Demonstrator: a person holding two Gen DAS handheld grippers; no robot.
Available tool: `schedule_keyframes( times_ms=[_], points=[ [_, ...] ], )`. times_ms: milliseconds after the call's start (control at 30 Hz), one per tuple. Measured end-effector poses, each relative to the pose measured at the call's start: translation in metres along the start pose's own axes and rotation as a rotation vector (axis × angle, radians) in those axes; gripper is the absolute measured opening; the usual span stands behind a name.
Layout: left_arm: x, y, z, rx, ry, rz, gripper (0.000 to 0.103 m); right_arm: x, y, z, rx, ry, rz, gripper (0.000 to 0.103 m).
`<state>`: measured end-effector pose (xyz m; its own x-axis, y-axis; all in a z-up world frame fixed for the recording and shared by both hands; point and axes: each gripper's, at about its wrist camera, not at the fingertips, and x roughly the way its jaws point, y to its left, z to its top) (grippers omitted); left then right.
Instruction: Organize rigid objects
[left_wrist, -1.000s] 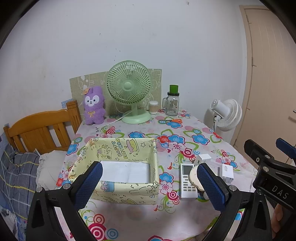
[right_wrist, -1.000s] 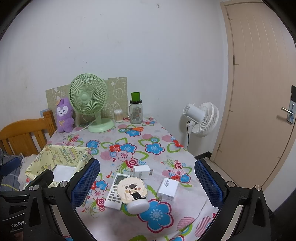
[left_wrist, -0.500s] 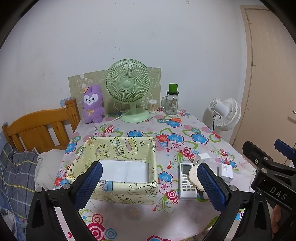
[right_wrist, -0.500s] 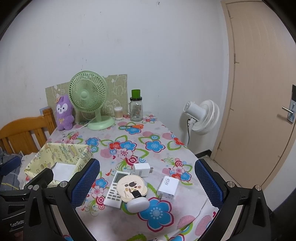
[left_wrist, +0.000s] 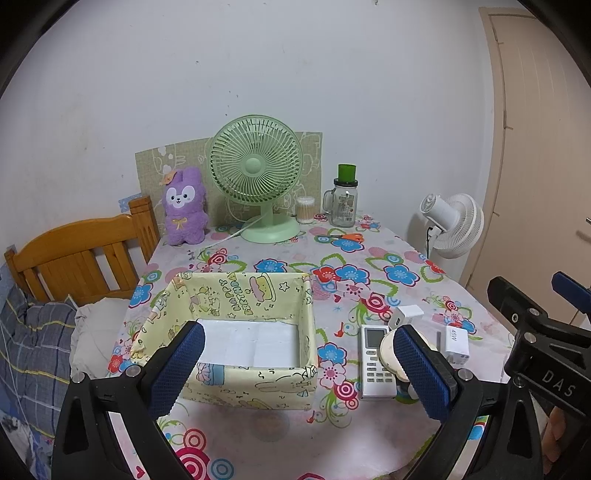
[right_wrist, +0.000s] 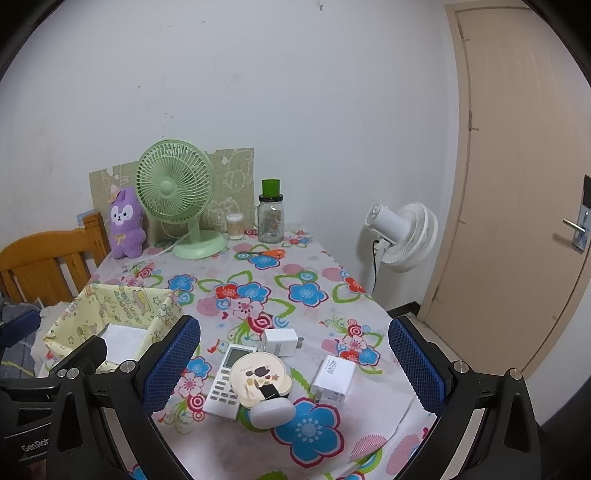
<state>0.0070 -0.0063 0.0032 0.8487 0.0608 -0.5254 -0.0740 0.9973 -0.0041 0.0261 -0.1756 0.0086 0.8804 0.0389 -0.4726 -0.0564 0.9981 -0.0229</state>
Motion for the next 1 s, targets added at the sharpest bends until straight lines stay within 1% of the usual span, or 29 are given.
schedule_keyframes(
  times_ms=[300, 500, 633, 1000],
  points=[
    [0.014, -0.003, 0.003, 0.000, 0.018, 0.008, 0.103, 0.012, -0.004, 0.002, 0.001, 0.018, -0.004, 0.103],
    [0.028, -0.011, 0.002, -0.001, 0.049, -0.005, 0.103, 0.022, -0.010, 0.004, 0.005, 0.024, 0.004, 0.102],
    [0.038, -0.020, 0.000, 0.000, 0.070, -0.021, 0.103, 0.031, -0.014, 0.002, -0.001, 0.043, 0.008, 0.098],
    [0.064, -0.056, -0.012, 0.004, 0.135, -0.060, 0.102, 0.060, -0.037, -0.011, -0.003, 0.104, 0.006, 0.095]
  ],
)
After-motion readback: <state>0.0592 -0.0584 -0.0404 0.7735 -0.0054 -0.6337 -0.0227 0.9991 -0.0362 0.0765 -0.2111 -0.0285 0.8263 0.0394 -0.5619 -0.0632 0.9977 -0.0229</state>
